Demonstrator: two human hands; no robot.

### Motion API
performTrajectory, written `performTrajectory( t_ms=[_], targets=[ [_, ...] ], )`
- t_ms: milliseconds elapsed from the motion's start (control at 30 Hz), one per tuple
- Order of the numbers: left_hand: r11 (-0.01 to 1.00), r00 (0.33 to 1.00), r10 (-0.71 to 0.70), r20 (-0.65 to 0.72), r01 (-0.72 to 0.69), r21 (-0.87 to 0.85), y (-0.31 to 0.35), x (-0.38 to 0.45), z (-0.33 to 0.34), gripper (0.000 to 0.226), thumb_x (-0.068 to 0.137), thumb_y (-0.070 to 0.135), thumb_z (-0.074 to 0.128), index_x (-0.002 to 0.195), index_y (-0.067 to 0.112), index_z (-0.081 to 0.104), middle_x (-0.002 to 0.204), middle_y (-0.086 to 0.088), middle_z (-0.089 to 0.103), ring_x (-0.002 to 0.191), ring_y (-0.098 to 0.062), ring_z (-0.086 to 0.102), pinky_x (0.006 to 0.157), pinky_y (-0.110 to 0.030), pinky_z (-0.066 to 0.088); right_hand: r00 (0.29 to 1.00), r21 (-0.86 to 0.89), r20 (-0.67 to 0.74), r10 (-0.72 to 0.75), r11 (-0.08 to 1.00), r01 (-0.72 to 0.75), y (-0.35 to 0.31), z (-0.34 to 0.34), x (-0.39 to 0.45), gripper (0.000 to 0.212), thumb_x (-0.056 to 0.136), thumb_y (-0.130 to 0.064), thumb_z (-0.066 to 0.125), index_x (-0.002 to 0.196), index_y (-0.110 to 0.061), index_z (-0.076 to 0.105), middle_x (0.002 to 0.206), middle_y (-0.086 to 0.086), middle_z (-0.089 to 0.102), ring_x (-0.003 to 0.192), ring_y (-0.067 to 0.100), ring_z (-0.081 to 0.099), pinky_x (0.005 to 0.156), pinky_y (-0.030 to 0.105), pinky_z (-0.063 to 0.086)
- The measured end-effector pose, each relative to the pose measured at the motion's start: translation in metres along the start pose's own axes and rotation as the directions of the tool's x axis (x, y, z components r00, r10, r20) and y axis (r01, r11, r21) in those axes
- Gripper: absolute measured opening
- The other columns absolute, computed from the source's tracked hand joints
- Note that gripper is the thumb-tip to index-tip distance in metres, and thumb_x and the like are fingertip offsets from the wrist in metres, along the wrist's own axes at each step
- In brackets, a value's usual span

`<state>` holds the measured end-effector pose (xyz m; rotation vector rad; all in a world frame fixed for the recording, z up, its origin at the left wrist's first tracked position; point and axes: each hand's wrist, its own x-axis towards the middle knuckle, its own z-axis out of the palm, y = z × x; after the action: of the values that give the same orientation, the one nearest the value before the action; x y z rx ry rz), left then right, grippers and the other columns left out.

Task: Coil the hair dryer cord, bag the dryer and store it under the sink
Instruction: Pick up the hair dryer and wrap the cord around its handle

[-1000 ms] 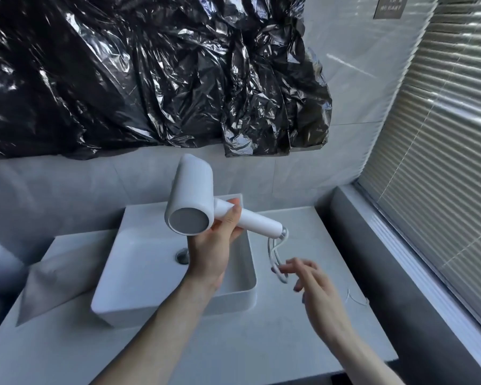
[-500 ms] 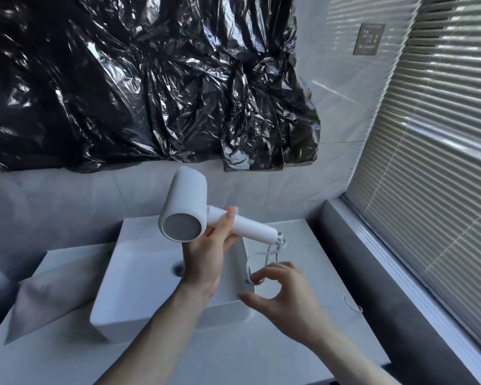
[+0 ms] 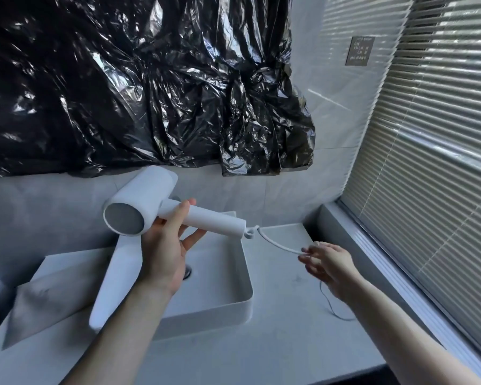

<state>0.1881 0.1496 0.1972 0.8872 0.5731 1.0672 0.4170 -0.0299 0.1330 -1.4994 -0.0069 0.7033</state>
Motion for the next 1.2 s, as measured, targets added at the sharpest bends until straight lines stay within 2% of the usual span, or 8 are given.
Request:
performTrajectory(
  t_ms=[100,233,367,467,667,867,1067,1200],
  targets=[
    [0.999,0.999,0.030,0.039,-0.029,-0.019,0.007,-0.007,0.008,0.012,0.103,0.011,0.063,0.107,0.018,0.072,0.112,-0.003,0.075,0.111,-0.017,0.071,0.072,-0.033,0.067,0.995,-0.261,0.099,0.026,0.965,0.000,0.015,0.013,-0.015,0.061,0.096,-0.007,0.074,0.146,-0.017,0.041,0.111,0.013,0.067,0.078,0.020,0.072,0.058,0.030,0.062],
    [0.997,0.997,0.033,0.074,-0.027,-0.075,0.016,-0.014,0.023,0.027,0.103,0.015,0.064,0.129,0.008,0.066,0.113,0.001,0.078,0.108,-0.014,0.072,0.073,-0.031,0.066,0.927,-0.577,0.330,-0.176,0.740,0.346,0.014,0.037,-0.047,0.053,0.095,-0.012,0.063,0.140,-0.040,0.054,0.133,0.003,0.045,0.098,0.012,0.063,0.077,0.025,0.052],
    [0.992,0.996,0.050,0.069,-0.042,-0.123,0.020,-0.016,0.037,0.017,0.103,0.014,0.064,0.118,0.014,0.070,0.121,-0.004,0.077,0.116,-0.019,0.069,0.075,-0.031,0.066,0.821,-0.728,0.502,-0.272,0.380,0.571,0.011,0.051,-0.058,0.020,0.101,-0.041,0.058,0.116,-0.036,0.071,0.089,-0.005,0.059,0.074,0.011,0.057,0.075,0.034,0.046],
    [0.988,0.994,0.087,0.068,-0.077,-0.131,0.019,-0.015,0.040,0.017,0.098,0.011,0.070,0.111,0.021,0.074,0.132,-0.010,0.073,0.123,-0.019,0.068,0.080,-0.036,0.067,0.788,-0.786,0.566,-0.243,0.129,0.605,0.017,0.049,-0.066,0.030,0.105,-0.045,0.050,0.086,-0.034,0.071,0.087,-0.007,0.057,0.090,0.021,0.067,0.082,0.037,0.051],
    [0.995,0.996,0.092,0.024,-0.090,-0.045,0.001,-0.018,0.030,0.027,0.098,0.003,0.069,0.124,0.010,0.068,0.112,0.004,0.081,0.121,-0.020,0.073,0.090,-0.045,0.066,0.581,-0.572,0.798,-0.159,0.103,0.814,0.011,0.046,-0.114,0.038,0.104,-0.042,0.040,0.082,-0.013,0.051,0.082,0.004,0.066,0.076,0.024,0.058,0.075,0.047,0.051],
    [0.999,0.993,-0.013,0.114,0.007,0.050,-0.023,-0.032,0.016,0.023,0.101,-0.001,0.062,0.112,0.018,0.065,0.124,-0.005,0.077,0.098,-0.005,0.080,0.093,-0.044,0.064,0.428,-0.388,0.886,-0.178,0.224,0.894,-0.021,0.047,-0.145,0.031,0.107,-0.034,0.051,0.086,-0.016,0.065,0.063,-0.006,0.059,0.057,0.014,0.048,0.056,0.025,0.036],
    [0.977,0.968,-0.125,0.217,0.082,0.199,-0.038,-0.050,-0.001,0.020,0.100,0.004,0.066,0.119,0.006,0.072,0.127,-0.002,0.079,0.108,-0.013,0.077,0.080,-0.028,0.063,0.451,-0.345,0.839,-0.305,0.342,0.874,-0.050,0.052,-0.129,0.032,0.109,-0.030,0.055,0.086,-0.016,0.072,0.060,-0.005,0.055,0.054,0.011,0.043,0.054,0.032,0.039],
    [0.966,0.945,-0.088,0.315,0.004,0.258,-0.038,-0.055,-0.009,0.032,0.099,0.018,0.071,0.129,0.006,0.072,0.132,-0.009,0.077,0.128,-0.026,0.070,0.112,-0.050,0.053,0.459,-0.341,0.786,-0.413,0.329,0.880,-0.061,0.055,-0.114,0.029,0.107,-0.021,0.059,0.081,-0.014,0.070,0.061,-0.005,0.062,0.052,0.005,0.044,0.051,0.026,0.039]
  ],
)
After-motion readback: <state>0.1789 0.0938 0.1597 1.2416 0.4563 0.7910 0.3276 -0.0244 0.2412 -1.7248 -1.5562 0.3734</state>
